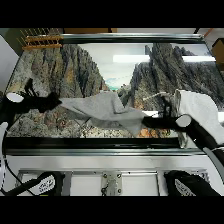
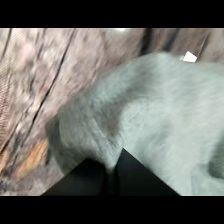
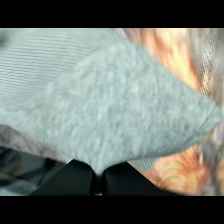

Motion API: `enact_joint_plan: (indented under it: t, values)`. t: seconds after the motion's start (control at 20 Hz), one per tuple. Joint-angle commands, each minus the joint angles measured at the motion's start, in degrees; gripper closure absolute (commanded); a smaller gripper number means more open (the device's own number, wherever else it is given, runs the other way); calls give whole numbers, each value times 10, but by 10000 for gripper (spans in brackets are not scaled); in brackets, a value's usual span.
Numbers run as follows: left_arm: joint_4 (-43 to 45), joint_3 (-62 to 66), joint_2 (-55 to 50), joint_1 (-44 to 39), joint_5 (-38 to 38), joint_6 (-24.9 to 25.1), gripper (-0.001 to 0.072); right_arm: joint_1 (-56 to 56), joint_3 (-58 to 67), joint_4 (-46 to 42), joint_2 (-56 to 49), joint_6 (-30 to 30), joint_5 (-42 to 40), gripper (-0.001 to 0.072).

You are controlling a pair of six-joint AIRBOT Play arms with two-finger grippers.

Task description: Fold the clothes and pants, and hang the long-sleeved shirts on hangers.

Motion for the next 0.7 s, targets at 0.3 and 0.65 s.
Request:
enact_joint_plan:
  t: [0.3,0.65]
  values:
    - [0,391,257,0,1,0,700,-92,547,-85,123,-5,195,684]
    - [1,463,376,0,4,0,700,-92,636,-85,192,30,192,684]
